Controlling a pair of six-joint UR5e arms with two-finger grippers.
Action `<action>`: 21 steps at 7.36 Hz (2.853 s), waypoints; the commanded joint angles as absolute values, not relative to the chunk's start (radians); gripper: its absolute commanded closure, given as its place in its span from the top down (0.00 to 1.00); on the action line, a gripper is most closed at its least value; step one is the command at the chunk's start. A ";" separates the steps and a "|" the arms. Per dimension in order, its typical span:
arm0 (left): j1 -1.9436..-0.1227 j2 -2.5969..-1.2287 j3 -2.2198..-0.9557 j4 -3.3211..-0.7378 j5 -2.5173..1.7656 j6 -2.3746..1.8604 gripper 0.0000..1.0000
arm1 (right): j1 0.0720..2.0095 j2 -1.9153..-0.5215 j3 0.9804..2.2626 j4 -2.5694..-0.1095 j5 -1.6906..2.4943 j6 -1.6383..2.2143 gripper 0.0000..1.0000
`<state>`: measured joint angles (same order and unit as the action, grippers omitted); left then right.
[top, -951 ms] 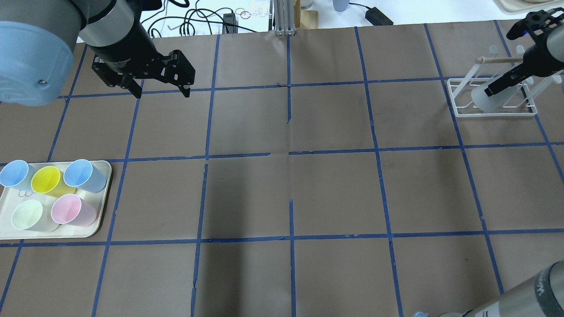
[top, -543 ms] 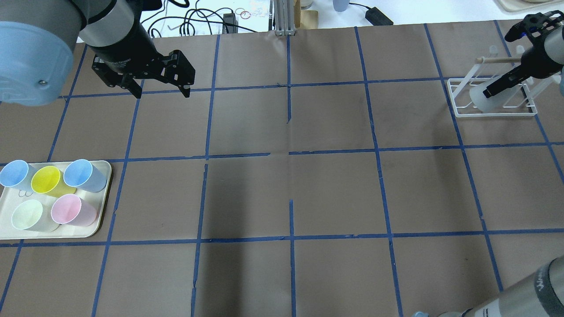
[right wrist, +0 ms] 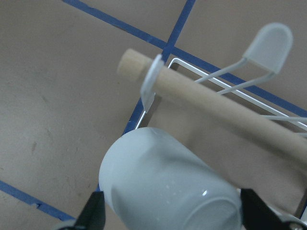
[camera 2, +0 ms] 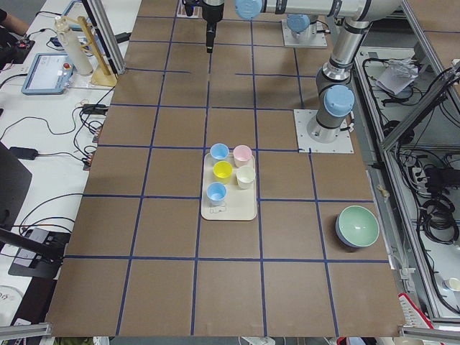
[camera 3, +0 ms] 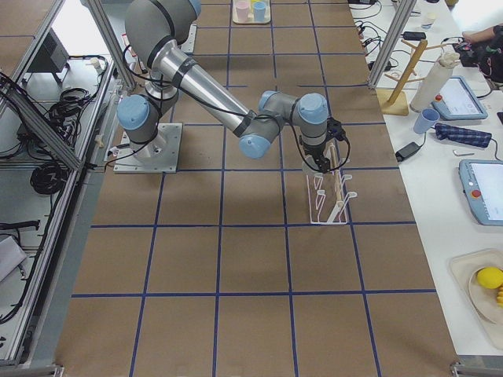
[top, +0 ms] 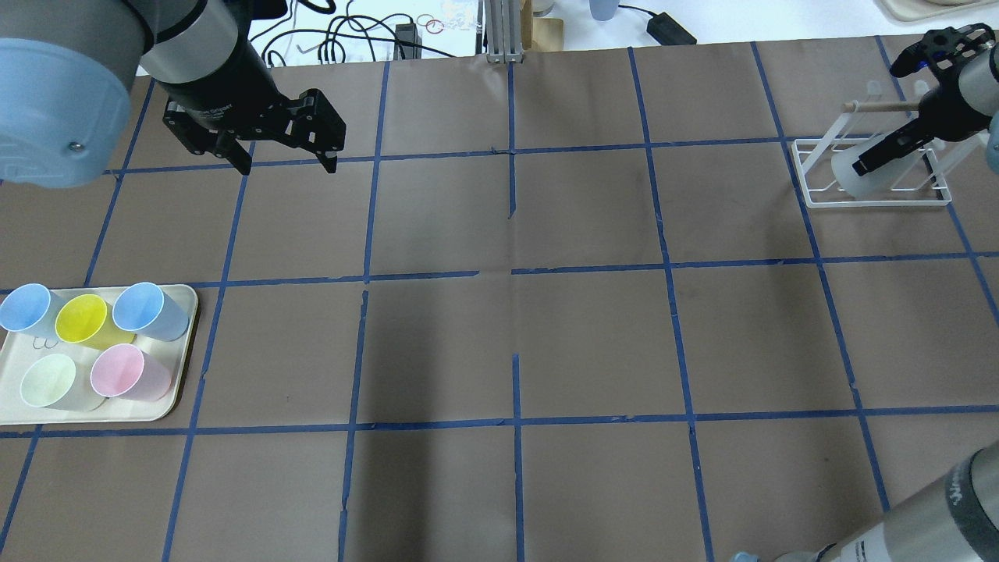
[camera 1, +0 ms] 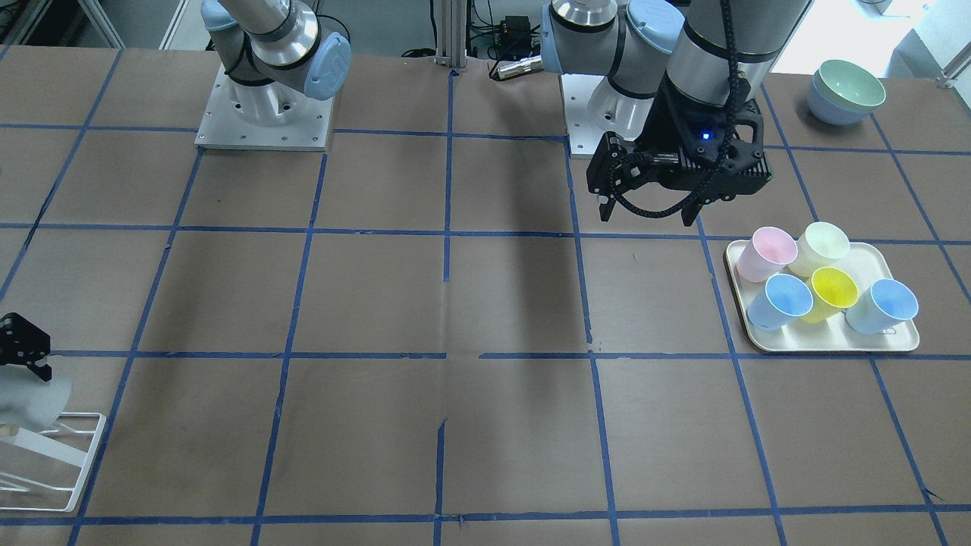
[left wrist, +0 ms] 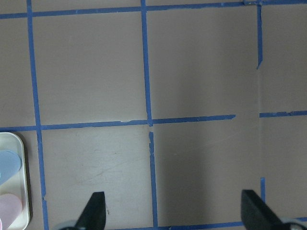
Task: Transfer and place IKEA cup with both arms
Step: 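Close the right gripper on the white cup and lift it off the rack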
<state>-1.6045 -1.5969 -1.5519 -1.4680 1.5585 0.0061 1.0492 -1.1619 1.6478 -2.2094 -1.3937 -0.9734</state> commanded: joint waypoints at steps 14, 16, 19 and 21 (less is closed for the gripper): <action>-1.600 -1.597 -1.552 -1.468 1.559 0.009 1.00 | 1.051 -1.213 1.606 -2.131 -1.414 -0.969 0.45; -1.598 -1.594 -1.552 -1.468 1.559 0.011 1.00 | 1.051 -1.224 1.606 -2.126 -1.417 -0.976 0.45; -1.595 -1.594 -1.552 -1.470 1.554 0.011 1.00 | 1.051 -1.265 1.586 -2.047 -1.443 -0.979 0.45; -1.595 -1.591 -1.552 -1.470 1.552 0.011 1.00 | 1.051 -1.313 1.586 -2.003 -1.485 -0.980 0.45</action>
<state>-1.5957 -1.5923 -1.5523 -1.4693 1.5540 0.0107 1.0508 -1.2827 1.5872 -2.0297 -1.4541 -0.9790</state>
